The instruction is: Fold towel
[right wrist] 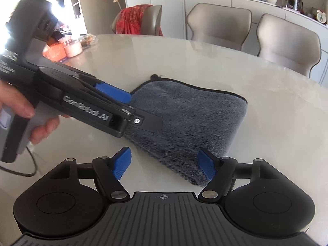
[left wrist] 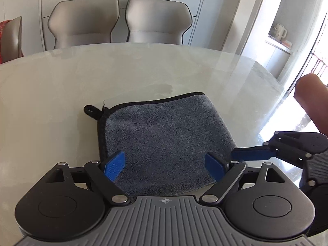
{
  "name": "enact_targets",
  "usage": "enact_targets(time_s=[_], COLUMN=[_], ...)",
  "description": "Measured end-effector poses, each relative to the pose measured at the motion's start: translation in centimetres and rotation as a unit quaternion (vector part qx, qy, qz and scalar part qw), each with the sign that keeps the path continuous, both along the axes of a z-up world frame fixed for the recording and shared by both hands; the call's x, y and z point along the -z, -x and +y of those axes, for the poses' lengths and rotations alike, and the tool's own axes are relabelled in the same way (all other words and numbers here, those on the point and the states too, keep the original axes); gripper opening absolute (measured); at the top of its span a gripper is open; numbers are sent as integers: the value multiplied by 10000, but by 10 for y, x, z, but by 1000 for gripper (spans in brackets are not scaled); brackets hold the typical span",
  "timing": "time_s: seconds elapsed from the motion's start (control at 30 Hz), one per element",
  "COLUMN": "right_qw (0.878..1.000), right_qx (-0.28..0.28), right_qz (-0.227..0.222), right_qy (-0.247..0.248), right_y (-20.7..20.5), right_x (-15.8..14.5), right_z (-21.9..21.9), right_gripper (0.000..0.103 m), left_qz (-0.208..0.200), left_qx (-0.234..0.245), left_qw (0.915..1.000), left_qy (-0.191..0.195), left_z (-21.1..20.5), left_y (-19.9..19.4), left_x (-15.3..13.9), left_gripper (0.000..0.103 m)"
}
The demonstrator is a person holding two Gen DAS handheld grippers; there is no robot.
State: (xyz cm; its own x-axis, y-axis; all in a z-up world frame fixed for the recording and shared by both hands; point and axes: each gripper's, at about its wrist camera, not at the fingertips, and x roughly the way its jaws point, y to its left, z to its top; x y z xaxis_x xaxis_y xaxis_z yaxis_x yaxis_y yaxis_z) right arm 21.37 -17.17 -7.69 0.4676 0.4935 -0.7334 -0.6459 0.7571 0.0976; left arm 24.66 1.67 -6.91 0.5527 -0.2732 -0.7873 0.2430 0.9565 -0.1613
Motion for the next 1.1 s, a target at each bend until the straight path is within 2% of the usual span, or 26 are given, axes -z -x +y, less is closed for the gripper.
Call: enact_targets(time_s=[0.07,0.13,0.3,0.43,0.5,0.57,0.7,0.83,0.9,1.0,1.1], right_qw=[9999,9999,9997,9985,9971,9965,9975,9986,9992,9995,9987], right_qx=[-58,-76,-167,-437,-623,-728,-690,-508,-325,-226,-403], right_qz=[78,95,154,-173,-337,-285,-34,134,191,93,-220], right_qy=[85,83,-72,-279,-289,-286,-126,31,114,-181,-214], right_y=[-1,1,-4,-18,-26,-38,-54,-60,-63,-68,-72], right_x=[4,5,0,-11,-12,-10,1,12,15,9,1], right_z=[0,-4,-10,-11,-9,-7,-8,-19,-24,-29,-19], right_gripper=[74,74,74,78,78,78,79,80,81,81,81], left_qz=[113,19,-30,-336,-333,-225,76,-44,-46,-248,-342], left_qx=[-49,30,-76,-165,-273,-274,-227,-92,-166,-252,-357], left_qw=[9999,10000,9999,9992,9988,9992,9991,9987,9989,9990,9982], left_qy=[-55,17,-75,-141,-225,-186,-337,-509,-432,-282,-329], left_z=[3,7,6,2,-1,-2,-2,-3,-2,-1,2], left_y=[-2,2,-2,-17,-30,-42,-52,-45,-46,-50,-60], left_x=[8,11,1,-11,-10,-5,12,15,12,3,0], left_gripper=[88,88,88,91,91,91,91,91,91,91,91])
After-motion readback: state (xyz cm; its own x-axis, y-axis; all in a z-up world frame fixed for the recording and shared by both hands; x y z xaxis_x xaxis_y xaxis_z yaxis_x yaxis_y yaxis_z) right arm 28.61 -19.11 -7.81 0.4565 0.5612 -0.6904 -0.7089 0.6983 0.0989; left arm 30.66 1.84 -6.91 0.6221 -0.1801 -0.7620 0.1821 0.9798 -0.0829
